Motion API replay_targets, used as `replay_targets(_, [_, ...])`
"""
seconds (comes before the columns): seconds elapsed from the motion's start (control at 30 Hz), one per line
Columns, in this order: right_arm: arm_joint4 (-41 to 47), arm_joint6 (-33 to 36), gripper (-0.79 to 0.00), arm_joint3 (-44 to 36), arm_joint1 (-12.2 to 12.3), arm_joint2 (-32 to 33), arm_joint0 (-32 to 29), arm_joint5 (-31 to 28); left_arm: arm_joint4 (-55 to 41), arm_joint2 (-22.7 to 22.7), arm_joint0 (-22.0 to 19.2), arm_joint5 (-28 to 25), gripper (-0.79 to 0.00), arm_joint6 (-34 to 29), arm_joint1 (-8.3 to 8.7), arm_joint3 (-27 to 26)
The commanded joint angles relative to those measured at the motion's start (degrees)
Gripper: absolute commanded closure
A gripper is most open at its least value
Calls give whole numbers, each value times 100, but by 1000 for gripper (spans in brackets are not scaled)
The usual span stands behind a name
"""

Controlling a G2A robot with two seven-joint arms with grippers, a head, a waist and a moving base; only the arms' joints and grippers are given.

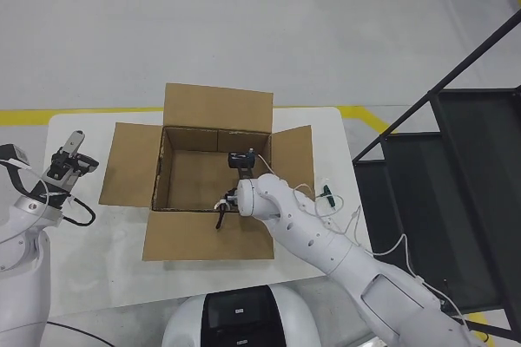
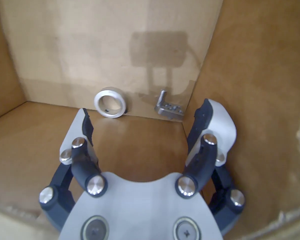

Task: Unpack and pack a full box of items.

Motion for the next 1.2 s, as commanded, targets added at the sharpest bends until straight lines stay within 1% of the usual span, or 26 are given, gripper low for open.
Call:
replay_targets(0.0, [-25, -26, -55, 56, -32, -29, 10, 113, 0, 0, 0, 0, -785, 0, 0, 0])
replay_targets(0.03, [-17, -66, -37, 98, -52, -42, 12, 159, 0, 0, 0, 0, -785, 0, 0, 0])
replay_targets(0.13, [-15, -178, -49, 234, -110, -101, 46, 212, 0, 0, 0, 0, -785, 0, 0, 0])
replay_targets(0.17, [-17, -231, -74, 312, -140, -134, 75, 223, 0, 0, 0, 0, -785, 0, 0, 0])
replay_targets(0.37, [52, -278, -129, 622, -270, -243, 226, 240, 0, 0, 0, 0, -785, 0, 0, 0])
replay_targets(0.47, [18, -294, -135, 861, -348, -325, 332, 321, 0, 0, 0, 0, -785, 0, 0, 0])
replay_targets(0.57, [8, -296, -191, 1017, -406, -371, 399, 382, 0, 0, 0, 0, -785, 0, 0, 0])
replay_targets(0.63, [-13, -287, -249, 1085, -445, -407, 444, 394, 0, 0, 0, 0, -785, 0, 0, 0])
replay_targets(0.67, [-24, -284, -314, 1111, -461, -418, 463, 391, 0, 0, 0, 0, -785, 0, 0, 0])
replay_targets(0.7, [-52, -283, -345, 1130, -475, -434, 483, 386, 0, 0, 0, 0, -785, 0, 0, 0])
replay_targets(0.77, [-85, -246, -379, 1182, -504, -452, 514, 389, 0, 0, 0, 0, -785, 0, 0, 0])
replay_targets(0.9, [-78, -267, -342, 1285, -547, -445, 517, 373, 0, 0, 0, 0, -785, 0, 0, 0])
replay_targets(0.97, [-46, -287, -336, 1343, -570, -417, 516, 393, 0, 0, 0, 0, -785, 0, 0, 0])
replay_targets(1.17, [-30, -346, -372, 1484, -632, -380, 501, 393, 0, 0, 0, 0, -785, 0, 0, 0])
